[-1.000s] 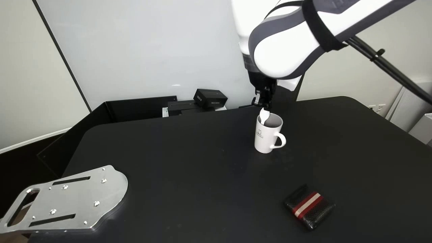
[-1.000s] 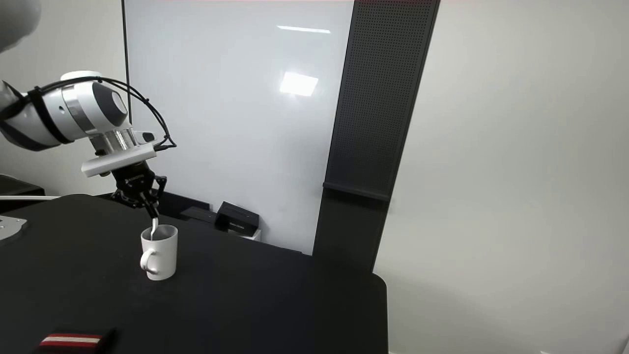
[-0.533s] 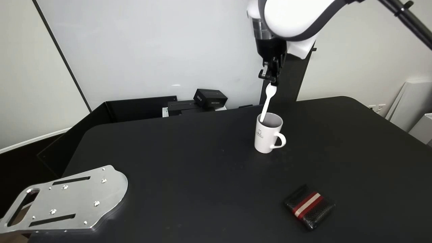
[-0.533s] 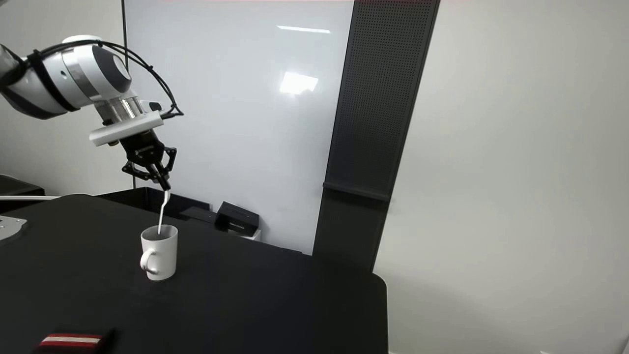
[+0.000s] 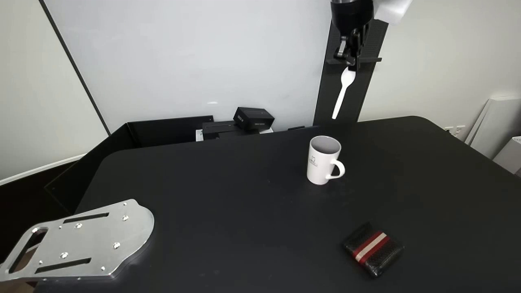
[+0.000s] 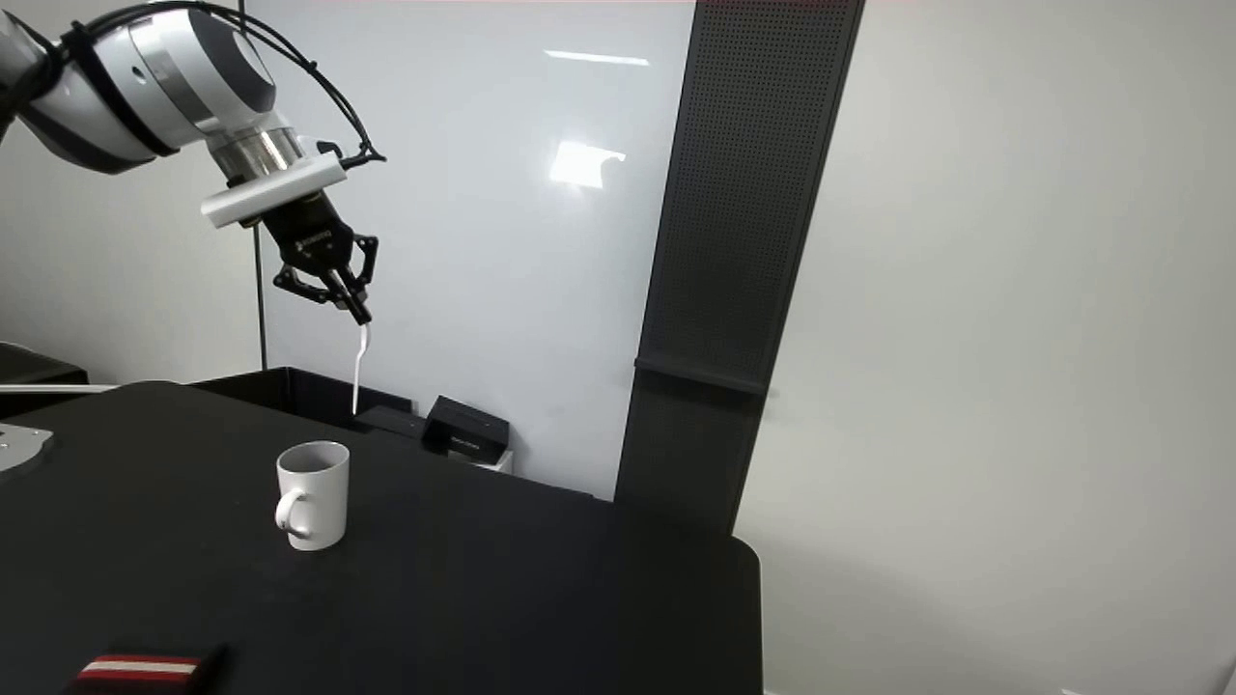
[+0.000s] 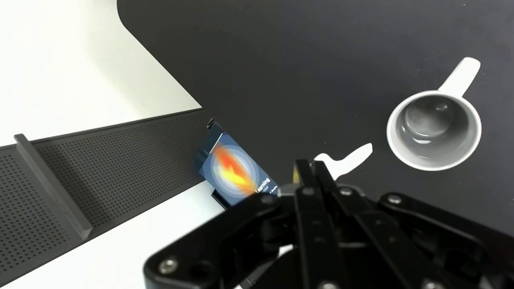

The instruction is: Remove the spoon from the mug

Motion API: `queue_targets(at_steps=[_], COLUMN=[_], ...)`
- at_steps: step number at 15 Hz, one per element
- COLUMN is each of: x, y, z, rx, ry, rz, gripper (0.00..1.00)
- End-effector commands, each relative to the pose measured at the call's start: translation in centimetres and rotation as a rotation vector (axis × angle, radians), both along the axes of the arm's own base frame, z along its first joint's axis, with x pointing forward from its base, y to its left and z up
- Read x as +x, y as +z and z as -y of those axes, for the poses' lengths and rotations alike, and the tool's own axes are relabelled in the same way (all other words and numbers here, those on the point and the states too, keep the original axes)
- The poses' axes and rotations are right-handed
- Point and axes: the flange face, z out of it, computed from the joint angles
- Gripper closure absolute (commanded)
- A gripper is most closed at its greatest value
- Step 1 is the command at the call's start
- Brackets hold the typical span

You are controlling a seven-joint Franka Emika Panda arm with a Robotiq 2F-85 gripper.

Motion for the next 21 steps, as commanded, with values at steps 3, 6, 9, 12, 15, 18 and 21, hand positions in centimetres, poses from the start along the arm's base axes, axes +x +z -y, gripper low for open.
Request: queue_targets(at_steps=[3, 6, 9, 12, 15, 18, 21], x=[-1.3, -1.9, -2.4, -2.6, -2.6, -2.4, -2.4], y=[-0.7, -3.4, -6.6, -10.1, -13.5, -16.3, -18.7], z=[3.8, 6.1, 8.2, 10.1, 11.3, 11.6, 11.4], rx=[-0.044, -0.084, -0.086, -0.049, 0.037, 0.086, 0.124], ry=[-0.073, -0.100, -0.085, -0.055, 0.026, 0.109, 0.168], rz=[-0.085, -0.204, -0.351, -0.479, -0.570, -0.611, -0.649], gripper=[0.99, 0.99, 0.99, 0.99, 0.99, 0.99, 0.99])
